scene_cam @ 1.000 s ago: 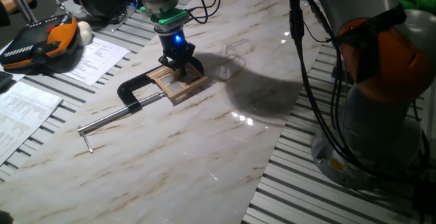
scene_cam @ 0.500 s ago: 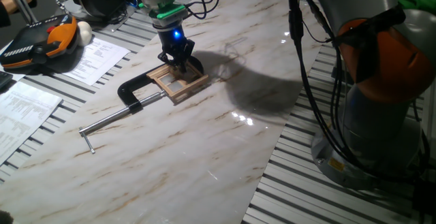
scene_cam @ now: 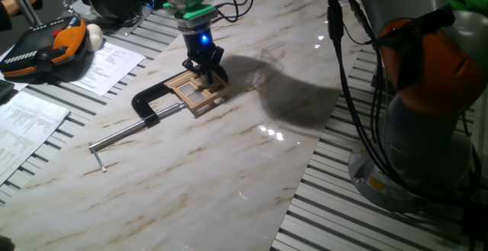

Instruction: Open a sliding window

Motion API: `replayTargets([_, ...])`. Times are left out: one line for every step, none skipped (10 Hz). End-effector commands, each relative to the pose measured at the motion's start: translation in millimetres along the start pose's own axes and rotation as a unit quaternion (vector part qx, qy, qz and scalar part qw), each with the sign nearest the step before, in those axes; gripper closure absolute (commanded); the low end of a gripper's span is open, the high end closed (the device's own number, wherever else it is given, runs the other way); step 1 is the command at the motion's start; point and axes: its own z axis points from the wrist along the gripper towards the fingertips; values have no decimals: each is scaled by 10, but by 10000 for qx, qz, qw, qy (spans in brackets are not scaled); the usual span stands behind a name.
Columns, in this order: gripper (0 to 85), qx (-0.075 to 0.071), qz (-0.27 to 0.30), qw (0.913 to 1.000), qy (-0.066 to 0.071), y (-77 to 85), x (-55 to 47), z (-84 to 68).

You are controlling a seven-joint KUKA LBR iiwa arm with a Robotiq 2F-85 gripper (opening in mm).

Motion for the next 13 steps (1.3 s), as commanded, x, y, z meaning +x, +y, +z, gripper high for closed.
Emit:
replayTargets([850,28,0,10000,-14,-2,32,-38])
replayTargets([850,45,2,10000,-15,-2,67,-49])
replayTargets([850,-16,0,10000,1,-7,105,-13])
replayTargets([850,-66,15,10000,3,-16,132,24])
replayTargets([850,-97,33,9999,11,-24,144,43])
replayTargets([850,-103,32,9999,15,-28,146,50])
replayTargets([850,-106,30,9999,25,-26,146,57])
replayTargets([850,-119,43,9999,33,-19,145,66])
replayTargets([850,-130,50,9999,30,-15,145,77])
replayTargets([850,-136,48,9999,33,-11,147,85])
replayTargets([850,-136,56,9999,33,-5,151,98])
replayTargets([850,-140,56,9999,27,-2,151,112])
replayTargets([850,-140,56,9999,27,3,155,124])
